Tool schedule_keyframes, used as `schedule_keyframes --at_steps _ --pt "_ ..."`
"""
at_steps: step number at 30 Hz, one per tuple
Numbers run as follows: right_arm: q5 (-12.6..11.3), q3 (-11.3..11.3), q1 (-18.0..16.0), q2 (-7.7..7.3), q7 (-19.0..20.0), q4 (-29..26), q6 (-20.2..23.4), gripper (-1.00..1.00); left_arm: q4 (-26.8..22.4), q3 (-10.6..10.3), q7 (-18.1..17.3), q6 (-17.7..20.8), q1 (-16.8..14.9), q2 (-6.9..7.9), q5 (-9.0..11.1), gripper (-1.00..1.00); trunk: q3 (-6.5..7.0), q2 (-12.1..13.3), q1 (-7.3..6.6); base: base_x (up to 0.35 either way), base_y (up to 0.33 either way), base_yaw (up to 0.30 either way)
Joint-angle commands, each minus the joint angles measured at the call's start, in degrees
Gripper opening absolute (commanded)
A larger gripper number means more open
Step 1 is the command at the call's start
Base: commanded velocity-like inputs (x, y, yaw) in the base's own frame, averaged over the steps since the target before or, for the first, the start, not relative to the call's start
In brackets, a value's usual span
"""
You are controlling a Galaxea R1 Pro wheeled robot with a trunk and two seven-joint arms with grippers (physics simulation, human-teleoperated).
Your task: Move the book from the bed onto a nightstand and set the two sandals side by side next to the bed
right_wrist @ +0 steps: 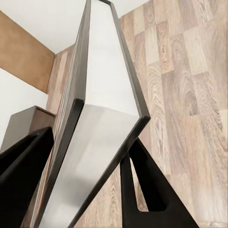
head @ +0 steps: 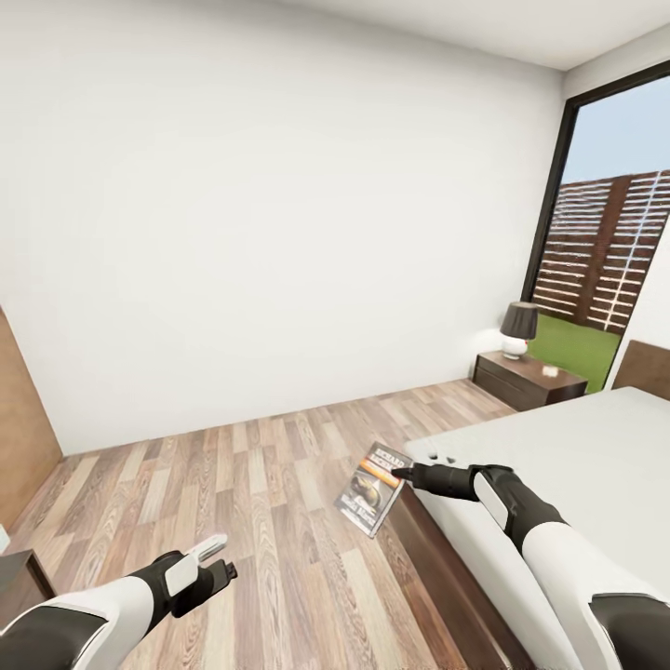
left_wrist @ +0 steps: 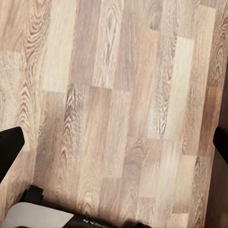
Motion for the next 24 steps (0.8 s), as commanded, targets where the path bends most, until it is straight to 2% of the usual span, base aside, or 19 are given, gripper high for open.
schedule_keyframes --at_steps 1,9,24 --pt "-0.7 0.3 0.0 -0.06 -0.4 0.0 0.1 -1.0 0.1 -0.5 0.1 0.1 0.0 -0.06 0.6 1.0 -0.11 -0.1 0.02 0.0 0.0 0.004" --pt "-0.7 0.3 0.0 -0.05 -1.3 0.0 -1.0 -1.0 0.1 -0.5 0.1 -2.3 0.0 -0.23 0.6 1.0 -0.38 -0.1 0.02 0.0 0.0 0.001" --pt "-0.7 0.3 0.0 -0.06 -1.2 0.0 -1.1 -1.0 0.1 -0.5 0.1 -2.7 0.0 -0.24 0.6 1.0 -0.42 -0.1 0.02 0.001 0.001 0.0"
